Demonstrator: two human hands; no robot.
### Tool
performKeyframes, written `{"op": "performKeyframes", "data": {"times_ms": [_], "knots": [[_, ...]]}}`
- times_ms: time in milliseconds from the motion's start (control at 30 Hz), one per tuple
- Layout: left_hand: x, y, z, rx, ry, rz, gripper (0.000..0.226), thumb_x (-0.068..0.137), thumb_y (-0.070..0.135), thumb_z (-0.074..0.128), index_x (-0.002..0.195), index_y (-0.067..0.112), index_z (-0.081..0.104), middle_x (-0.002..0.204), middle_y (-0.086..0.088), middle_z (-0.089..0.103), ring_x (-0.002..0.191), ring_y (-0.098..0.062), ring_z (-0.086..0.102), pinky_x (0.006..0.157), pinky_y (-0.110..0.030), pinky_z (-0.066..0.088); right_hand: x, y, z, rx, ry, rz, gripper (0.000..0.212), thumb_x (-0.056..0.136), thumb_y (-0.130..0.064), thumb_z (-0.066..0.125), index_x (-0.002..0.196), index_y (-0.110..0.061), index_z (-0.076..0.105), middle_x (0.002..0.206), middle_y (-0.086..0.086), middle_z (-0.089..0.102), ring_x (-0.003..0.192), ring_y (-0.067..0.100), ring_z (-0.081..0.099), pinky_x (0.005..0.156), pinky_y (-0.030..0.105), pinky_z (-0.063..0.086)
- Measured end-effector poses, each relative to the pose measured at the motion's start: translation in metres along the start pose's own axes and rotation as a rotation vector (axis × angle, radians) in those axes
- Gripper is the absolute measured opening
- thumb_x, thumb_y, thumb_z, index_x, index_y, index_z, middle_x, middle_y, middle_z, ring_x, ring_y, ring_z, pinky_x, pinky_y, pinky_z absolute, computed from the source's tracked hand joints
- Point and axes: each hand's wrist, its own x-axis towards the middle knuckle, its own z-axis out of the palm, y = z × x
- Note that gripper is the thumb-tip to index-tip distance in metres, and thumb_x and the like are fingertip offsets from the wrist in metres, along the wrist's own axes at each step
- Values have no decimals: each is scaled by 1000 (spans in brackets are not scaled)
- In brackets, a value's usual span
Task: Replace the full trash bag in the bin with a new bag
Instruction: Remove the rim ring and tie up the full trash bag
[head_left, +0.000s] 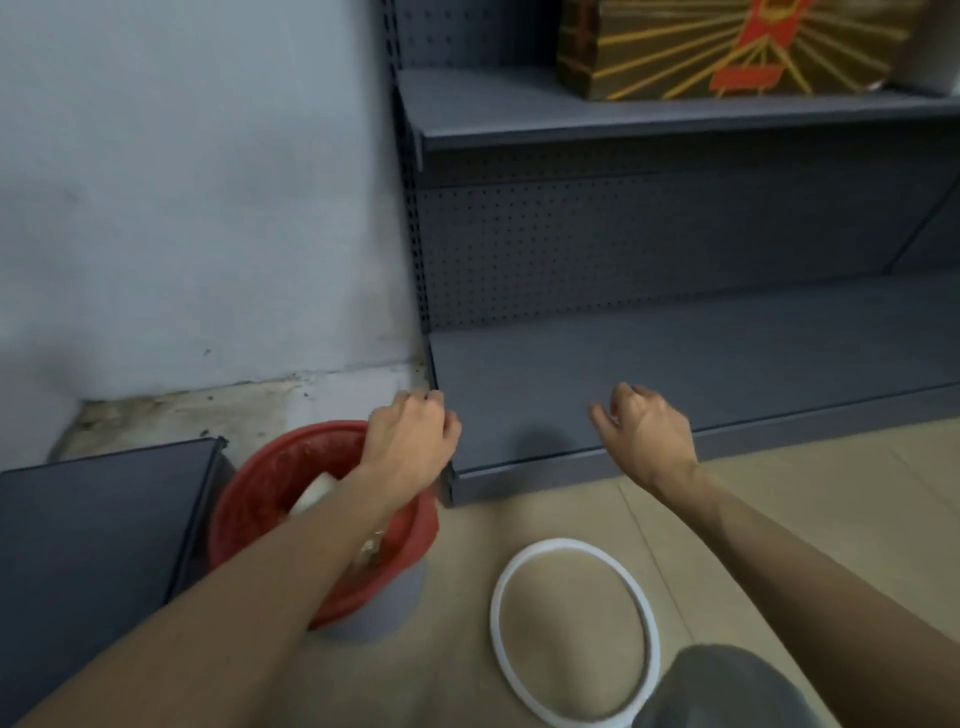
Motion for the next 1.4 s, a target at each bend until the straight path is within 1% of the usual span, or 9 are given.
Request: {"op": "performKeyframes", "data": {"times_ms": [367,533,600,767,867,967,1100,1267,1400], "knots": [[-71,-176,-39,26,-23,-356,35,96,36,41,102,9,63,103,-10,65,95,-30,62,75,-39,49,-3,-139,42,7,-59,-313,40,96,-45,46,92,-6,56,92,14,66,88,34,61,63,34,39],[-109,-215,-15,-19,-89,-523,26,98,36,43,89,14,53,96,-11,66,83,-29,62,65,-33,44,-12,-164,74,10,-165,-335,39,97,-44,44,96,-6,54,99,16,66,92,37,63,66,37,41],[-121,-221,-2,-99,-145,-616,25,98,36,43,90,13,51,98,-15,65,86,-32,61,67,-35,46,-16,-163,86,-1,-208,-320,40,98,-44,43,98,-5,52,99,19,66,93,39,63,66,38,41],[-144,-219,35,-370,-246,-812,21,99,26,46,104,7,55,116,-21,61,93,-32,54,74,-34,40,-29,-152,116,89,-338,-177,42,99,-44,37,94,-5,51,97,23,67,89,41,63,67,39,40],[-152,-216,49,-581,-228,-952,33,97,23,53,119,-1,60,121,-24,62,111,-37,58,90,-37,49,-33,-150,130,266,-414,15,47,97,-45,40,90,-1,56,93,23,67,86,39,64,72,39,48],[-161,-210,60,-912,-215,-1168,33,96,27,57,110,-3,62,107,-25,67,92,-38,66,79,-48,58,-38,-147,142,583,-531,238,48,96,-42,46,82,1,61,82,21,71,67,33,69,64,37,56],[-165,-202,67,-1204,-145,-1307,24,96,25,59,91,1,60,81,-15,64,65,-25,59,55,-34,49,-45,-144,156,884,-706,419,50,97,-42,48,92,3,69,80,17,71,70,29,68,67,38,58],[-161,-202,67,-1272,25,-1319,5,90,9,65,89,6,62,72,-10,64,59,-20,59,57,-33,51,-44,-146,162,1003,-676,536,25,91,-21,60,76,-2,67,63,7,66,55,20,60,52,29,52],[-160,-207,65,-1283,81,-1314,5,89,4,63,84,7,65,72,-9,66,61,-21,62,65,-35,54,-39,-146,162,1044,-610,630,7,83,-7,66,78,-3,62,75,14,58,65,24,51,59,32,43]]}}
